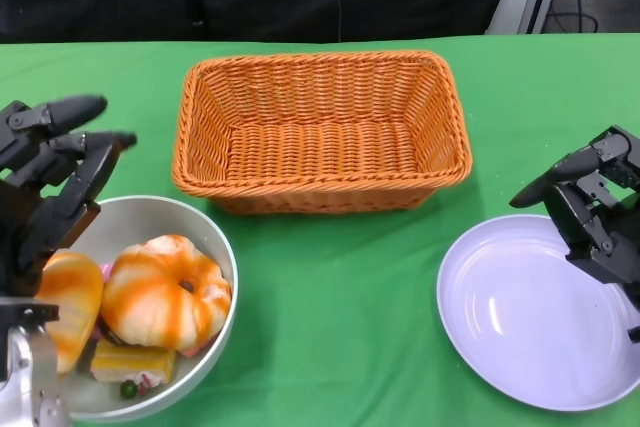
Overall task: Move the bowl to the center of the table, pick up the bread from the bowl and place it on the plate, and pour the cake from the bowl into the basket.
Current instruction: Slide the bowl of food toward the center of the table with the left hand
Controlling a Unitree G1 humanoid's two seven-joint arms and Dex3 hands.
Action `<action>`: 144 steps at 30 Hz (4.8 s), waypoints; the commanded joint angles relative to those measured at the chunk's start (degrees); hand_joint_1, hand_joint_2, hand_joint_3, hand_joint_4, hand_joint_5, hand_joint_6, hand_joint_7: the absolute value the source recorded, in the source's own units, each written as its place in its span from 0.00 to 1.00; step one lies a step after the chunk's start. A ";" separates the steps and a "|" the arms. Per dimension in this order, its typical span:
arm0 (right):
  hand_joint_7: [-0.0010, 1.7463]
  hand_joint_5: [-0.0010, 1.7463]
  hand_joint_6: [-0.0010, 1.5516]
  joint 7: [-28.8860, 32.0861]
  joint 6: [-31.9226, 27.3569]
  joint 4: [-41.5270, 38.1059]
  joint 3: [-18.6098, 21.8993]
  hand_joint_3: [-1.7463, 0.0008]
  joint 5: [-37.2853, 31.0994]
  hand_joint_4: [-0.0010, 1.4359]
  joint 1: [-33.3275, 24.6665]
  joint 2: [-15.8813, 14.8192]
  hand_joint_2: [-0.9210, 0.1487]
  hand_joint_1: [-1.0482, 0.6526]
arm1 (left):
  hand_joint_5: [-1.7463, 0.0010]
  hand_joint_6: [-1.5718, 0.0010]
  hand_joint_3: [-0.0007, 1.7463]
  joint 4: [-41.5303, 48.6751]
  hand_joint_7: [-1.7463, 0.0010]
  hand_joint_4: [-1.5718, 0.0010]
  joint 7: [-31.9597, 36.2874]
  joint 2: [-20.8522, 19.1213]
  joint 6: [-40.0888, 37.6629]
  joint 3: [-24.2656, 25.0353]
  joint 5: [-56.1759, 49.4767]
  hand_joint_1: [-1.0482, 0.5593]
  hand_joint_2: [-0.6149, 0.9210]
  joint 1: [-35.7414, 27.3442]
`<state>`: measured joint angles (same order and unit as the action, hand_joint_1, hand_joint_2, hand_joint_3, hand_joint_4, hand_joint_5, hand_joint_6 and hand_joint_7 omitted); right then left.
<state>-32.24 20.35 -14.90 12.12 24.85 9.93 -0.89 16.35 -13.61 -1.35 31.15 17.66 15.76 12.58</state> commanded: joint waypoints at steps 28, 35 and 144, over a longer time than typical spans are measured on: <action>0.61 0.81 0.47 -0.37 0.23 -0.18 0.09 0.75 0.47 0.50 0.21 -0.67 0.14 0.47 | 1.00 0.80 0.37 0.40 1.00 0.78 -0.60 -10.83 -9.55 4.38 1.48 0.16 1.00 -10.39; 0.60 0.81 0.47 -0.35 0.71 -0.12 -0.03 0.76 0.19 0.50 0.12 -0.71 0.12 0.48 | 1.00 0.82 0.38 6.00 1.00 0.80 -1.52 -12.42 -12.27 4.98 2.41 0.15 1.00 -8.63; 0.63 0.82 0.47 0.33 1.45 0.96 -1.14 0.66 -0.33 0.49 -0.66 -0.40 0.20 0.47 | 1.00 0.86 0.33 -11.91 1.00 0.83 3.89 2.18 -31.21 -12.58 -0.84 0.18 1.00 -17.38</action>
<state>-32.03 21.10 -14.25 10.63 24.22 9.83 -0.79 5.15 -8.91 1.27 0.31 5.80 15.51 -4.78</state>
